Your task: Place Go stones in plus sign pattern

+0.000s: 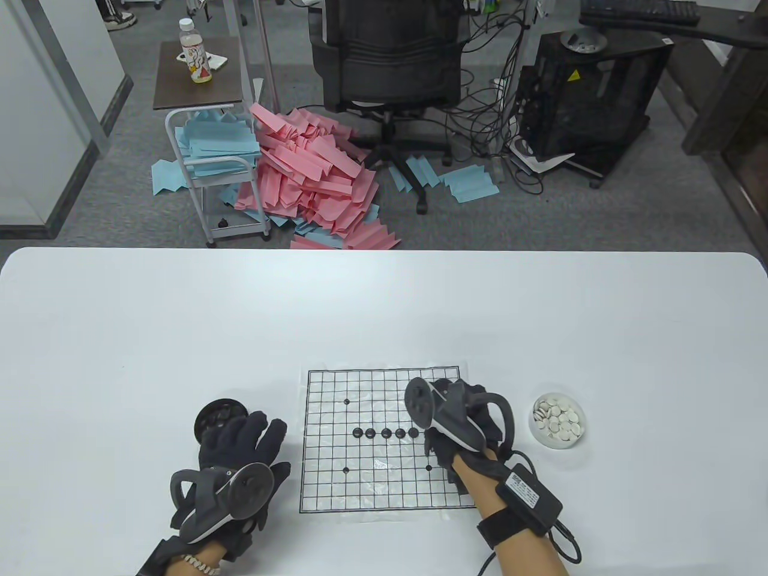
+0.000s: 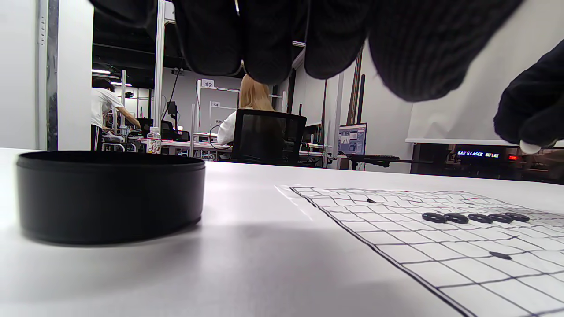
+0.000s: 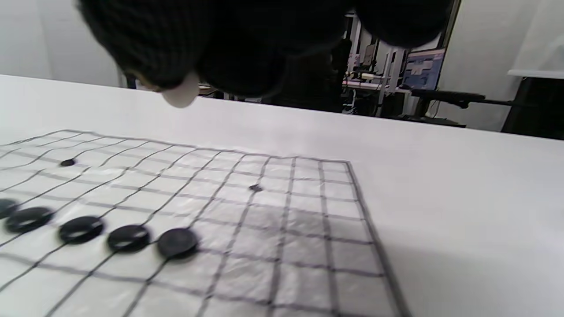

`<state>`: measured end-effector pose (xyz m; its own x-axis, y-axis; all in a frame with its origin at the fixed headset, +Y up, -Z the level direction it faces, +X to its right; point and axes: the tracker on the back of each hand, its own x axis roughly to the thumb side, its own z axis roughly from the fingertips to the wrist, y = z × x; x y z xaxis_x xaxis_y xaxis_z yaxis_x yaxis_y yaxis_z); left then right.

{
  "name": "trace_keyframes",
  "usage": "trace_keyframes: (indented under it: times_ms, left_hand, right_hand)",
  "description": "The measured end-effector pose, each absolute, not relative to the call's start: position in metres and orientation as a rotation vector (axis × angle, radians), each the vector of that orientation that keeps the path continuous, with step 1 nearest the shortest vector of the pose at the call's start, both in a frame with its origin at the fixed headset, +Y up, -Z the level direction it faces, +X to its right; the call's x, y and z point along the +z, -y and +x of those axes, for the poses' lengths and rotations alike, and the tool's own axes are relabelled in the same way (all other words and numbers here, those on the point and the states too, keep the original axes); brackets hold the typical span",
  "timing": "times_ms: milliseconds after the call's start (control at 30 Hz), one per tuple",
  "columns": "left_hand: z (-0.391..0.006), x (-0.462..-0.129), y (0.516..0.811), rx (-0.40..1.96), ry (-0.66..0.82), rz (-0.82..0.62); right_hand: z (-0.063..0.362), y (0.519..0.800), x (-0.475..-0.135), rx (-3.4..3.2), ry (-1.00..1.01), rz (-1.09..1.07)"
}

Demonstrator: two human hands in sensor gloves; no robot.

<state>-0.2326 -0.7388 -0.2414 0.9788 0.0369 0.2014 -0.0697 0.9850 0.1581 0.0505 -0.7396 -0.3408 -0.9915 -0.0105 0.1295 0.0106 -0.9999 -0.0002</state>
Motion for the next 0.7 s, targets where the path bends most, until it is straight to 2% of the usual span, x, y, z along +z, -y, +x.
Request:
trace_keyframes:
  times_ms: [233, 700]
  left_hand:
    - [-0.235, -0.241, 0.738, 0.051, 0.194, 0.168]
    - [-0.236, -0.241, 0.738, 0.044, 0.191, 0.167]
  right_hand:
    - [0.014, 0.766, -0.334, -3.074, 0.084, -0.297]
    - [0.003, 0.78, -0.329, -3.035, 0.13, -0.326]
